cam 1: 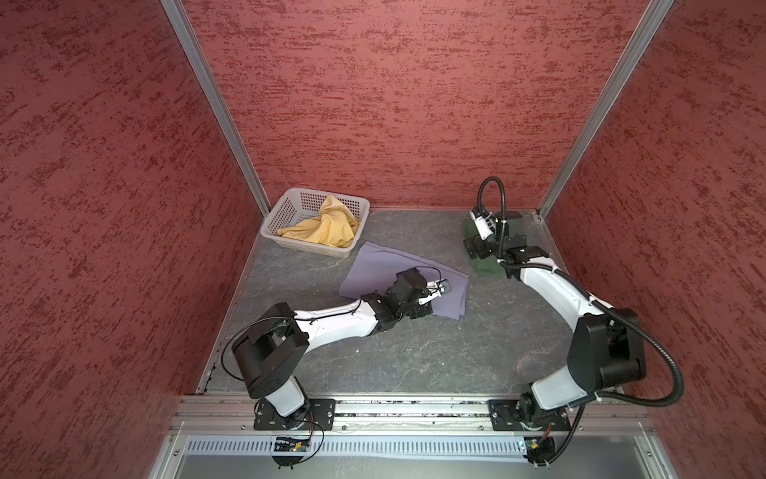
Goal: Fold and stack skirts
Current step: Smooth out the skirt at the center of the table, then fold the skirt at the center of the table.
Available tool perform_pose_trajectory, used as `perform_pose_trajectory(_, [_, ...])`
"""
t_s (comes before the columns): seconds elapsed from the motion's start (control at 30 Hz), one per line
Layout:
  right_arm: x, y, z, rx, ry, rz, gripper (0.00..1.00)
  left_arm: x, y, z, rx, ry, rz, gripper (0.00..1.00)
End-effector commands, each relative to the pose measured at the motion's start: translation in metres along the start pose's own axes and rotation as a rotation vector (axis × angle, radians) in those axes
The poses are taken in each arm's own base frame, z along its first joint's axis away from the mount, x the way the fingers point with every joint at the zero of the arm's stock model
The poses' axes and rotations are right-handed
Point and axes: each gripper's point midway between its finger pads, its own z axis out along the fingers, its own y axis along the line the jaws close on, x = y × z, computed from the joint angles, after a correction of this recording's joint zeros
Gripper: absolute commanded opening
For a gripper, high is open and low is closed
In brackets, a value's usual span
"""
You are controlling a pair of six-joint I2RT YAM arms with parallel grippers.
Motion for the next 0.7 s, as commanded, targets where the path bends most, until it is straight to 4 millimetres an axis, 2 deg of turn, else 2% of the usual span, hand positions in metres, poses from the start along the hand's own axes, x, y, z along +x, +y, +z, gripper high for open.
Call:
perform_pose_trajectory(0.0, [0.033, -0.022, -0.011, 0.157, 0.147, 0.279, 0.99, -0.011, -0.025, 0.006, 0.066, -0.074, 0.121, 0.94])
perform_pose_trajectory(0.1, [0.039, -0.017, -0.023, 0.135, 0.109, 0.407, 0.99, -0.017, -0.043, 0.005, 0.138, -0.123, 0.172, 0.93])
perform_pose_trajectory(0.17, [0.039, -0.009, -0.032, 0.092, 0.094, 0.49, 0.94, -0.024, -0.056, 0.004, 0.184, -0.152, 0.214, 0.93])
perform_pose_trajectory(0.23, [0.04, 0.002, -0.036, 0.032, 0.113, 0.53, 0.87, -0.029, -0.068, 0.004, 0.216, -0.178, 0.259, 0.93])
perform_pose_trajectory(0.33, [0.05, 0.006, -0.038, 0.023, 0.167, 0.598, 0.85, -0.039, -0.085, 0.007, 0.255, -0.215, 0.324, 0.92])
perform_pose_trajectory(0.4, [0.058, 0.009, -0.037, 0.022, 0.204, 0.619, 0.85, -0.043, -0.094, 0.012, 0.258, -0.224, 0.35, 0.87])
perform_pose_trajectory(0.47, [0.065, 0.014, -0.036, 0.006, 0.235, 0.626, 0.85, -0.045, -0.102, 0.019, 0.274, -0.221, 0.372, 0.77])
perform_pose_trajectory(0.67, [0.076, 0.02, -0.034, -0.006, 0.253, 0.64, 0.85, -0.044, -0.116, 0.046, 0.295, -0.2, 0.396, 0.7])
